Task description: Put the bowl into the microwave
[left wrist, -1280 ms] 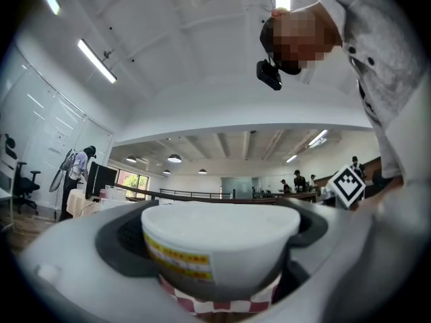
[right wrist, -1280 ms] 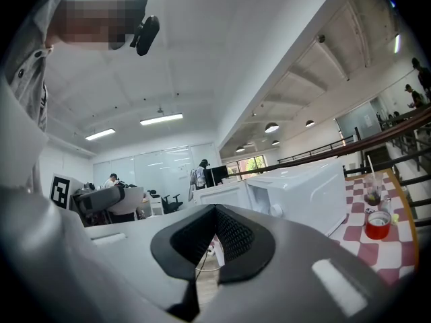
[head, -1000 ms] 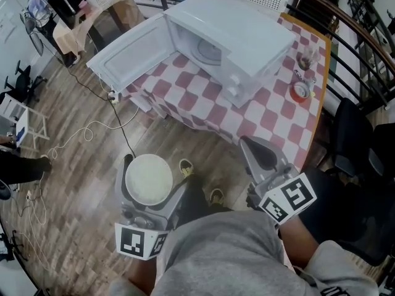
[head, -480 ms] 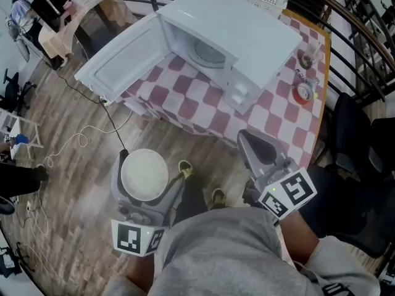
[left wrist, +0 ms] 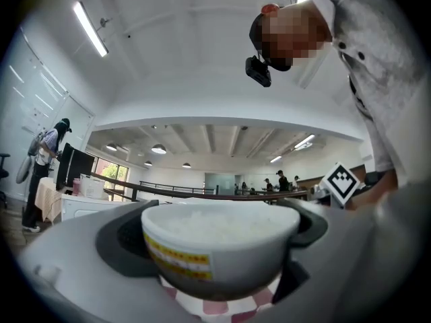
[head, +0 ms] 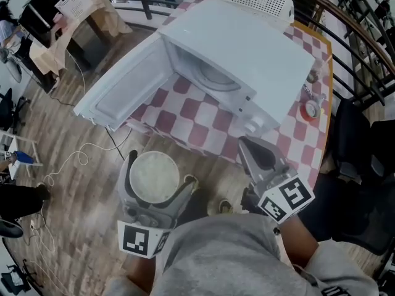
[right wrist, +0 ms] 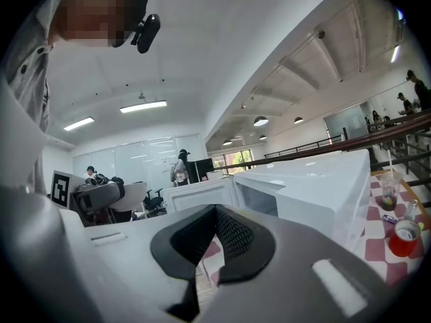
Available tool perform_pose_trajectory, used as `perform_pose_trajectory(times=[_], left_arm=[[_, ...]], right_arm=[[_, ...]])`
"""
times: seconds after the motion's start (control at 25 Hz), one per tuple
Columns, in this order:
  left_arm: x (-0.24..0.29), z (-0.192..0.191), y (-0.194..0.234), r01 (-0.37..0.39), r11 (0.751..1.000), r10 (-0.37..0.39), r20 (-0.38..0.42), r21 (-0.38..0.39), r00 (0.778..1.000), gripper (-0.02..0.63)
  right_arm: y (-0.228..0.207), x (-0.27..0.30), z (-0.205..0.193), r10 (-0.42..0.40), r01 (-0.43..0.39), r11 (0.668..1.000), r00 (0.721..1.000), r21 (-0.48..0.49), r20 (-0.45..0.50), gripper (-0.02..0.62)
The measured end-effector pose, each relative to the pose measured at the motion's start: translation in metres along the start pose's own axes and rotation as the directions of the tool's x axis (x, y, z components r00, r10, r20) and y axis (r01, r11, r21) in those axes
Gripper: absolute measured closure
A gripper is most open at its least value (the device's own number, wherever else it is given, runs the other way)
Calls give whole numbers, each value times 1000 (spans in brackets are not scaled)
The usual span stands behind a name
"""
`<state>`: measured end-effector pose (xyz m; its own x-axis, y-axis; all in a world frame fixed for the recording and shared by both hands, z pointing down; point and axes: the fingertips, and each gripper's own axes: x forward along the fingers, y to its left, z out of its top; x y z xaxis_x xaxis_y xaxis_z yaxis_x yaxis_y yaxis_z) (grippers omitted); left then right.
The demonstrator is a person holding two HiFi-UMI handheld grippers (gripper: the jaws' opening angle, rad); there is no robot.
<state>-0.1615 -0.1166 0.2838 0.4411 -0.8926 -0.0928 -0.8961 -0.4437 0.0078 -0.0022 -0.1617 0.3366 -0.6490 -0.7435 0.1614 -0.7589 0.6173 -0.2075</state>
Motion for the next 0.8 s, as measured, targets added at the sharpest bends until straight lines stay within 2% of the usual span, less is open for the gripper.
perform_pose_trajectory(times=[0.8], left_arm=[[29, -7, 74, 75, 995, -75, 6, -70, 997, 63]], right_arm=[[4, 51, 17, -133, 133, 991, 991, -7, 23, 601]])
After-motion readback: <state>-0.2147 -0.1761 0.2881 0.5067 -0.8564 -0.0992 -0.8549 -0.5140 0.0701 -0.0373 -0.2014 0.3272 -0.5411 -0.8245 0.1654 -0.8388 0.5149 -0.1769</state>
